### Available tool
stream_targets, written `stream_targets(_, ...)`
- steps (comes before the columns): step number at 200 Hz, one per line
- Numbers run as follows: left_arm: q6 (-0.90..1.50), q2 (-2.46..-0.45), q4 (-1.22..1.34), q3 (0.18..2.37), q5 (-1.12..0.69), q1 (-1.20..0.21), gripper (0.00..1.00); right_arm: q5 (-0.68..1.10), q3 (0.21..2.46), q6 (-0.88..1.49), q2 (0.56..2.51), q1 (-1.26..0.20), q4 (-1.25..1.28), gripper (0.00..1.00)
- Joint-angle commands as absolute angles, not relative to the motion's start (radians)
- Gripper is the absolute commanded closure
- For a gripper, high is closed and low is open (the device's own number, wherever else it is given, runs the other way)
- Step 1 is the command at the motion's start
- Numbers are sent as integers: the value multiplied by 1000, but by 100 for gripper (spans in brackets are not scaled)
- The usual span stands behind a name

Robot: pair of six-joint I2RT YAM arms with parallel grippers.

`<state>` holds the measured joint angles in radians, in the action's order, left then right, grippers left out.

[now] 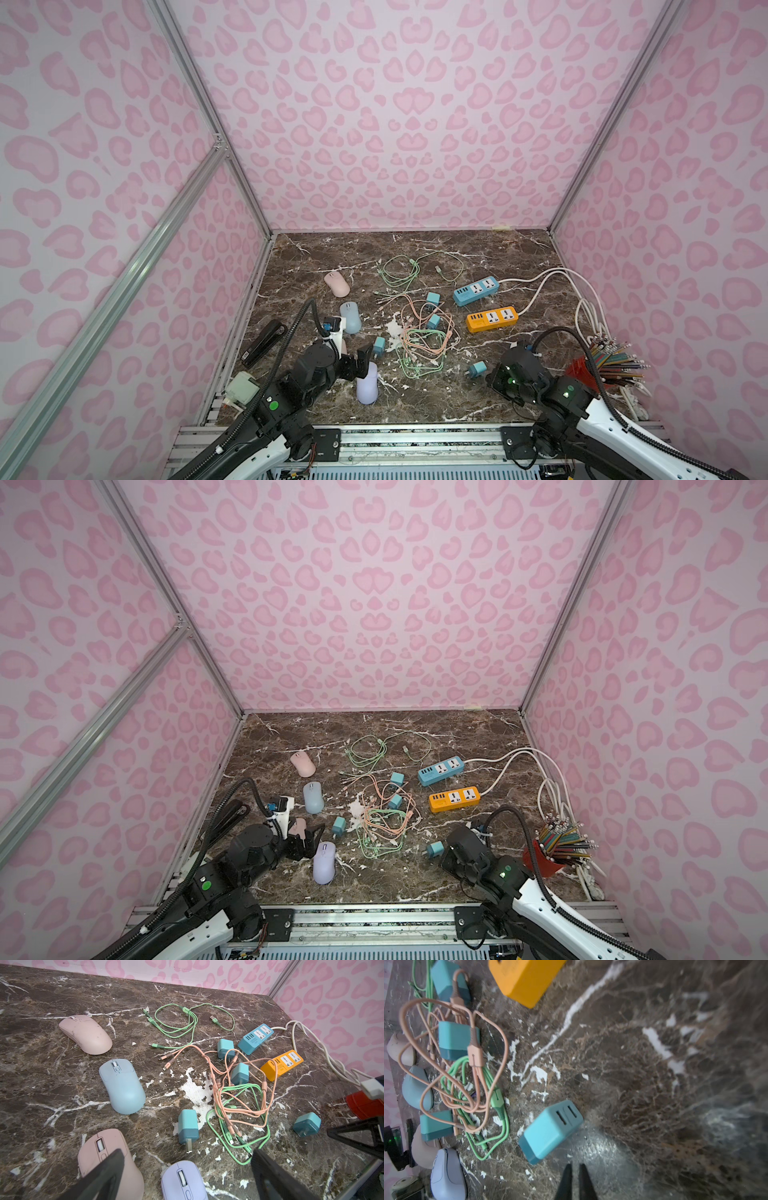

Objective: Unplug the wireless mouse
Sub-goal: Move the plug to the center of the board.

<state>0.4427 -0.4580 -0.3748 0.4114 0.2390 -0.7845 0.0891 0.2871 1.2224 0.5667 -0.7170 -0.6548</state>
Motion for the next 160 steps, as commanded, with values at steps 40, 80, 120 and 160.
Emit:
stream_targets(40, 429, -439, -337, 419, 239, -784, 2, 162, 239, 1227, 603, -716, -536, 96)
stream_targets(80, 425, -432, -342, 412, 245, -784, 2, 108, 286, 1138, 730, -634, -441, 96)
stream_targets(120, 427, -419, -347, 405, 248, -784, 2, 132, 363, 1048, 845, -574, -358, 100)
stream_targets(160, 424, -410, -347, 403, 256, -784, 2, 168, 407, 1020, 909, -574, -344, 100)
